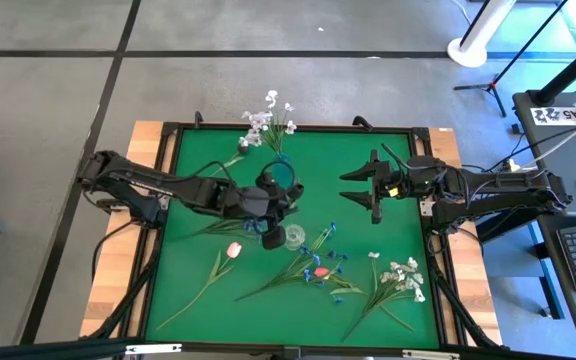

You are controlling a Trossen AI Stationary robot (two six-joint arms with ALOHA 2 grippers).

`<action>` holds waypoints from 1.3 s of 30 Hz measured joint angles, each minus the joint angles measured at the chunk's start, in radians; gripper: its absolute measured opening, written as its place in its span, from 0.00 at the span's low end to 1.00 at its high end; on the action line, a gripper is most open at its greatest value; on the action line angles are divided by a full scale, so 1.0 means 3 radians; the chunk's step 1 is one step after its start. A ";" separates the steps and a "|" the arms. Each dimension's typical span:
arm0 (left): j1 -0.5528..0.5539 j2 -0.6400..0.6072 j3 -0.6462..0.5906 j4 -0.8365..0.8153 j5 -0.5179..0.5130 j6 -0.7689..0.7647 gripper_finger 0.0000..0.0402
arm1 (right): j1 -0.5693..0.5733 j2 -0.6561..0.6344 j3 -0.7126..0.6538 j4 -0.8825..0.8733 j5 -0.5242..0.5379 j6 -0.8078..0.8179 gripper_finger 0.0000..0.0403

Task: Sort flowers into vase by color
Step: Put the right black tulip into the transparent vase, then put the bottom blue flowers into the transparent vase

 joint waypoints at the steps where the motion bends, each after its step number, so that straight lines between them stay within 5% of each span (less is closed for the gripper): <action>1: -0.0006 0.0000 0.0000 -0.0014 0.0000 -0.0039 0.03 | 0.0001 0.0000 0.0000 0.0000 0.0000 0.0000 0.53; 7: -0.0120 -0.0005 0.0000 -0.0232 -0.0030 -0.0138 0.10 | 0.0000 0.0000 0.0000 0.0002 0.0000 0.0000 0.53; 19: -0.0201 -0.0005 0.0000 -0.0399 -0.0139 -0.0123 0.48 | 0.0001 -0.0047 0.0001 0.0005 0.0060 -0.0001 0.53; 23: -0.0233 -0.0112 0.0053 -0.0839 -0.0165 -0.0247 0.55 | 0.0001 -0.0183 0.0000 0.0000 0.0060 -0.0001 0.53; 30: -0.0549 -0.0319 0.0448 -0.1889 -0.0501 -0.0804 0.58 | 0.0001 -0.0510 0.0000 -0.0056 0.0061 -0.0001 0.53; 39: -0.1113 -0.0355 0.0491 -0.1965 -0.0562 -0.1161 0.58 | 0.0001 -0.0596 0.0000 -0.0189 0.0061 0.0031 0.53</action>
